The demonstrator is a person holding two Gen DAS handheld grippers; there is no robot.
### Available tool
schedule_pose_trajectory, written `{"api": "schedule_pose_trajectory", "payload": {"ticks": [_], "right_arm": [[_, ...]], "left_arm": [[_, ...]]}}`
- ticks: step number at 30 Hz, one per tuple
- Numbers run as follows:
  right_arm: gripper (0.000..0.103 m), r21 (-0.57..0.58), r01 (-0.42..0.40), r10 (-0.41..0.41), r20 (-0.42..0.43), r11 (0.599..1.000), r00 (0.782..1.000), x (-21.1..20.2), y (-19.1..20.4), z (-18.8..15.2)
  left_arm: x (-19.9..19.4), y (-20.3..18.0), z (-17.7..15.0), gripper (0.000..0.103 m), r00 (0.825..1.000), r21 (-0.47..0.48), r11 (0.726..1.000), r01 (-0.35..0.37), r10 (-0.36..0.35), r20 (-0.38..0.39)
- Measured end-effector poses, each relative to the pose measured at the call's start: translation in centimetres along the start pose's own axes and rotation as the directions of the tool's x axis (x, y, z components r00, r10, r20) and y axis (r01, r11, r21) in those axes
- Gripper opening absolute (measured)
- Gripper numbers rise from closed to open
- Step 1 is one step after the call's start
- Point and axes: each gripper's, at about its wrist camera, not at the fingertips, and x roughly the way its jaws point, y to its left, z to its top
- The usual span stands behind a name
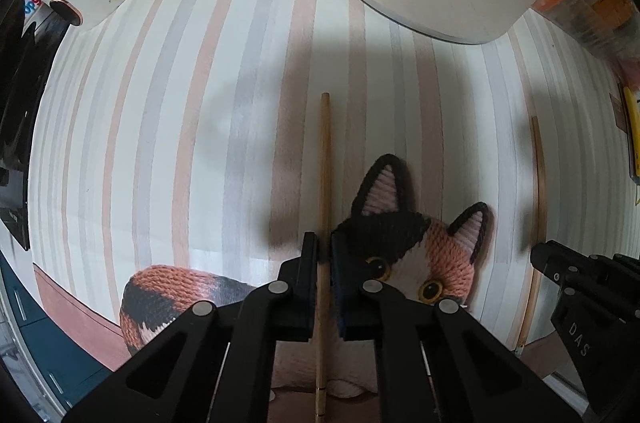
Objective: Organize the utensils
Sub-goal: 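Lift both held chopsticks upright and carry them above the beige holder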
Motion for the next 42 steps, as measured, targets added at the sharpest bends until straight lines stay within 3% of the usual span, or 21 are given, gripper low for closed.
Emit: {"api": "schedule_pose_trajectory", "payload": {"ticks": [11,18,29,42], "right_arm": [[0.007,0.013,-0.025,0.024,0.068,1.0,0.997,-1.5,0.1,-1.6],[0.007,0.009,-0.054,0.051,0.2,0.998,0.978,-6.0,-0.9,-3.0],[0.007,0.075,-0.14,0.095,0.427,0.987,0.899,-14.2,-3.8,-2.9],[0.007,0.093,-0.234,0.128,0.618,0.968,0.775,-22.7,-5.5,-1.3]], "left_arm": [[-2.0,1.1,-0.8,0.004,0.997,-0.014,0.999,-0.052,0.052,0.062],[-6.3,1.7,-1.0,0.004,0.982,-0.014,0.998,-0.065,0.066,0.177],[-13.9,2.0,-0.8,0.004,0.942,-0.058,0.998,0.019,0.001,0.335],[-22.6,3.4,1.3,0.004,0.857,-0.088,0.993,0.083,-0.027,0.515]]}}
